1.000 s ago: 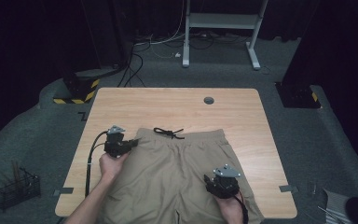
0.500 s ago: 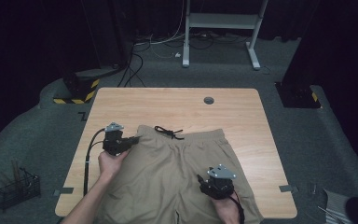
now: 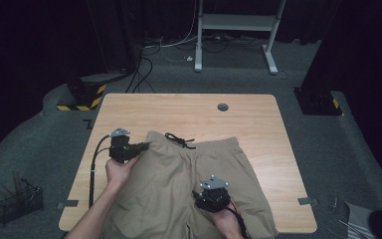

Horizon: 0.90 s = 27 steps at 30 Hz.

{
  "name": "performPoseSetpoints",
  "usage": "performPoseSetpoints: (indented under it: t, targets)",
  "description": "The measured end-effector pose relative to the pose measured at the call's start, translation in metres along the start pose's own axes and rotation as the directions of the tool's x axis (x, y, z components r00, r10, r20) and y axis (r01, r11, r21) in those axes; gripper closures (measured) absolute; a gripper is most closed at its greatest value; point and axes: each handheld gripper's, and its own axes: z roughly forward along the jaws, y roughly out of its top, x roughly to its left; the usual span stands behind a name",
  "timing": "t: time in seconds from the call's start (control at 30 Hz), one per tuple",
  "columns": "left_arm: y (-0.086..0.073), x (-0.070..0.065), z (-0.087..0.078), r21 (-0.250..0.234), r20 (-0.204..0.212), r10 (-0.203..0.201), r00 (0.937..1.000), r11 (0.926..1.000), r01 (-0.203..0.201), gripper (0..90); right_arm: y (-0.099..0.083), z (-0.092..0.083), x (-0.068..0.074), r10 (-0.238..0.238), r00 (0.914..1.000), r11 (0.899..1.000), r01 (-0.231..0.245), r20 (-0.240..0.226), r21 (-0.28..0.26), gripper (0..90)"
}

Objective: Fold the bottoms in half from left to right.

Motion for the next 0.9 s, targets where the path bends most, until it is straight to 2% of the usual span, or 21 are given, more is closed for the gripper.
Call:
performPoseSetpoints:
  t: [0.13, 0.23, 0.4, 0.47, 0.6, 0.67, 0.8, 0.87, 0.9]
  targets:
    - [0.008, 0.005, 0.003, -0.003, -0.029, -0.002, 0.9996, 1.0000, 0.002, 87.6, 0.012, 0.011, 0.001, -0.012, 0.9999, 1.000, 0.012, -0.001, 0.011, 43.6]
    - [0.017, 0.011, 0.002, -0.019, -0.034, -0.026, 0.9991, 0.9995, 0.025, 87.7, 0.019, 0.017, 0.003, -0.006, 1.0000, 1.000, 0.006, 0.000, 0.024, 43.7]
    - [0.029, 0.012, -0.006, -0.047, -0.045, -0.031, 0.9985, 0.9985, 0.029, 87.6, 0.034, 0.033, 0.009, -0.020, 0.9998, 1.000, 0.020, -0.002, 0.023, 43.6]
    - [0.032, 0.008, -0.010, -0.056, -0.054, -0.014, 0.9985, 0.9984, 0.011, 87.6, 0.036, 0.035, 0.011, -0.015, 0.9999, 1.000, 0.015, -0.006, 0.023, 43.5]
    - [0.032, -0.010, -0.010, -0.047, -0.064, 0.052, 0.9966, 0.9974, -0.055, 87.5, 0.040, 0.039, 0.011, -0.013, 0.9999, 1.000, 0.013, -0.011, 0.024, 41.3]
    - [0.031, -0.018, -0.008, -0.039, -0.060, 0.078, 0.9952, 0.9960, -0.080, 87.4, 0.040, 0.034, 0.010, -0.010, 0.9999, 1.000, 0.010, -0.010, 0.019, 39.2]
    - [0.032, -0.022, -0.006, -0.041, -0.037, 0.071, 0.9968, 0.9966, -0.072, 87.4, 0.038, 0.012, 0.003, -0.016, 0.9998, 1.000, 0.016, 0.010, 0.000, 36.3]
    - [0.032, -0.024, -0.007, -0.038, -0.026, 0.063, 0.9977, 0.9972, -0.064, 87.5, 0.034, 0.000, -0.007, -0.008, 0.9995, 1.000, 0.008, 0.031, 0.003, 34.6]
    - [0.032, -0.024, -0.007, -0.036, -0.020, 0.061, 0.9979, 0.9974, -0.062, 87.5, 0.026, -0.012, -0.021, 0.024, 0.9985, 0.999, -0.025, 0.050, 0.024, 33.1]
